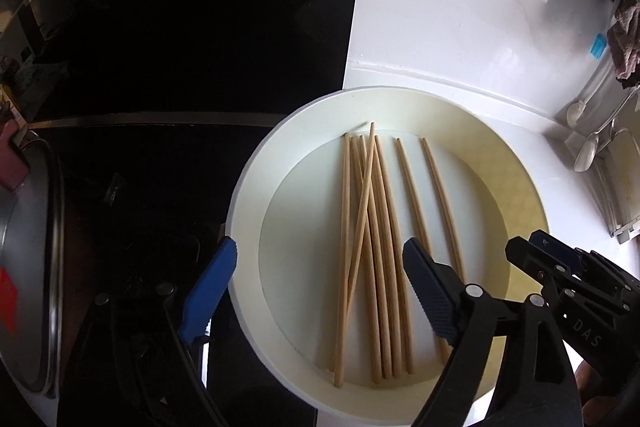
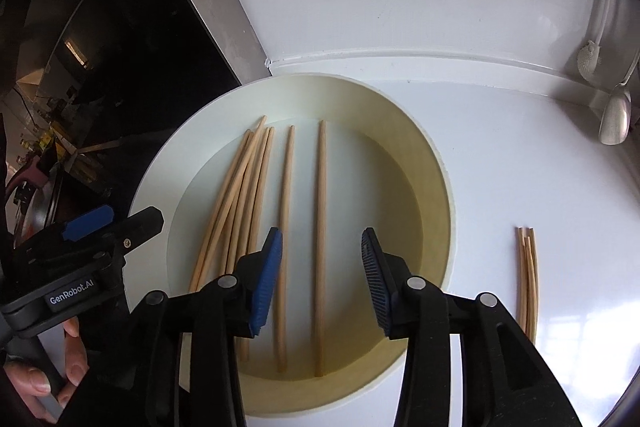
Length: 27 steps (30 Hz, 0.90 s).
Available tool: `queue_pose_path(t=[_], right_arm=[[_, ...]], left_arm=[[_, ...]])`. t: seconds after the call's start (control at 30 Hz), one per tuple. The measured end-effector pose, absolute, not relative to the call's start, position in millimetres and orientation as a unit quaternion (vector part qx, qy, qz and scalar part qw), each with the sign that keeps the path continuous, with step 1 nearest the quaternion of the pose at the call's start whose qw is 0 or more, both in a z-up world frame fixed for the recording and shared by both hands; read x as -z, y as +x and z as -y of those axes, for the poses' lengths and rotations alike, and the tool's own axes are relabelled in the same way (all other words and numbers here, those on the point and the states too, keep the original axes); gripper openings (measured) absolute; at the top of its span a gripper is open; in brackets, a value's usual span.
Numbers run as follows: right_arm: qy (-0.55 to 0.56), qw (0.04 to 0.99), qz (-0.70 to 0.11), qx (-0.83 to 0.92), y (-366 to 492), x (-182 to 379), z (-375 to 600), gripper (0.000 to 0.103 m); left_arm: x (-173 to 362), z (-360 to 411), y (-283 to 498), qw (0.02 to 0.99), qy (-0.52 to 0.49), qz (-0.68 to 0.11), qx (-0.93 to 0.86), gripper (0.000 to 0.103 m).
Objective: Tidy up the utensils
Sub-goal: 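Move both open grippers back toward the remaining chopsticks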
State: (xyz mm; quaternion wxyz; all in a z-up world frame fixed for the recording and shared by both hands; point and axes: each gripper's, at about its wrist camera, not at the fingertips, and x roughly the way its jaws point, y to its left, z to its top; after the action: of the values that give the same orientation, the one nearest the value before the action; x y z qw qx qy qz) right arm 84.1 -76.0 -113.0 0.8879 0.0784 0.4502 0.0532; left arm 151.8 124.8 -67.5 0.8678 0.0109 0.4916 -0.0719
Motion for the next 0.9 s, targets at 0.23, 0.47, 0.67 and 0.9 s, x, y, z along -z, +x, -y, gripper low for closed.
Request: queue_pose_path(t=[0.23,0.47,0.67,0.9], right_arm=[[0.081,0.897,-0.433,-0.033,51.6,96.5,91.0,0.053],[0.095,0.896,-0.434,-0.012,25.3,94.6,120.7,0.057],[0.1,0.899,-0.427,0.006,-3.1,93.7,159.8,0.06],[0.086,0.902,-0.424,0.002,-41.2,95.9,220.0,0.062]], left_arm=[[49.2,-122.8,130.4,0.877,0.006,-0.473,0.084,0.091],[34.9,-99.2,107.2,0.887,0.01,-0.452,0.098,0.095],[28.6,-67.6,89.8,0.889,0.011,-0.446,0.103,0.096],[31.0,-20.6,56.8,0.889,0.004,-0.452,0.075,0.096]])
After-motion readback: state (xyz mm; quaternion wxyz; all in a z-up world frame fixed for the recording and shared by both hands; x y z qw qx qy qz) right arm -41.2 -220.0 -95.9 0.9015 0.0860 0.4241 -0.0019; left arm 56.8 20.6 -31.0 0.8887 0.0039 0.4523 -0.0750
